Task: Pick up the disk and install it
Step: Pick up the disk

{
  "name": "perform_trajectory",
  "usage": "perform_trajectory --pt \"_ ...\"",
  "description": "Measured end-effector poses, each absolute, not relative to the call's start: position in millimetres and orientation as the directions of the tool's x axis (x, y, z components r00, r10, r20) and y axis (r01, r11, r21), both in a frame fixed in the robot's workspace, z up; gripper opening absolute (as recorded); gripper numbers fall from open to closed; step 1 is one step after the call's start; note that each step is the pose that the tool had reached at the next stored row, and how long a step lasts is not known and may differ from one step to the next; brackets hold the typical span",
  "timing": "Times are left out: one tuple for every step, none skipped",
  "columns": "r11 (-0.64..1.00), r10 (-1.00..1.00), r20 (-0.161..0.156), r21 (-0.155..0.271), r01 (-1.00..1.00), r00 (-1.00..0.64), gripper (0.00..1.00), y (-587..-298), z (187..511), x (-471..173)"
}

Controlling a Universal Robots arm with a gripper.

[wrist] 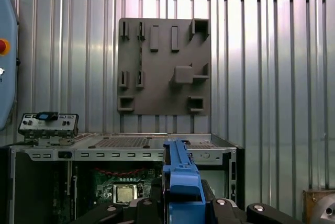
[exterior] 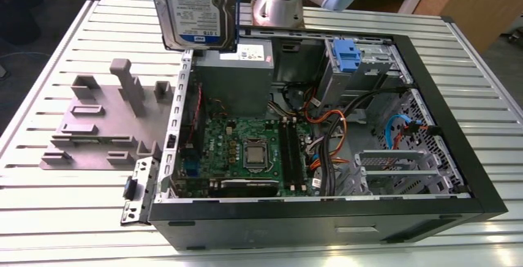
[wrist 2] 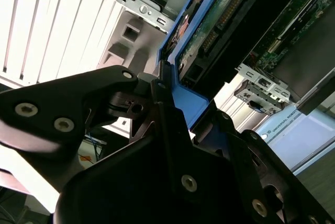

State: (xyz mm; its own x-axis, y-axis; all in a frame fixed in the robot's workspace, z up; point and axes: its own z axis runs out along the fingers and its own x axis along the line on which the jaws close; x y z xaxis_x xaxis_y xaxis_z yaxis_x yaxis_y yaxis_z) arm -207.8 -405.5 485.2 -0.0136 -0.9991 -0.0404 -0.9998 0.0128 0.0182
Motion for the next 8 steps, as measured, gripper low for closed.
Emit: perform_trajectory --pt "0.013 -0.999 -0.04 0.018 -1.0 -0.014 0.36 -405.8 485.1 -207.8" --pt "0.013 -0.999 -0.04 0.018 -1.0 -0.014 0.36 -405.8 485.1 -207.8" --pt "0.013 -0.999 -0.04 0.018 -1.0 -0.014 0.36 -405.8 485.1 -207.8" --pt "0.013 -0.999 -0.04 0.018 -1.0 -0.014 0.36 -405.8 485.1 -207.8" --pt "0.013 -0.999 -0.04 0.018 -1.0 -0.014 0.36 -405.8 485.1 -207.8" --pt "0.013 -0.999 -0.041 0.018 -1.0 -0.014 0.36 -405.8 485.1 -207.8" --pt "0.013 -0.999 -0.04 0.018 -1.0 -0.014 0.36 -405.8 485.1 -207.8" --pt "0.013 -0.999 -0.04 0.018 -1.0 -0.014 0.36 -405.8 485.2 -207.8"
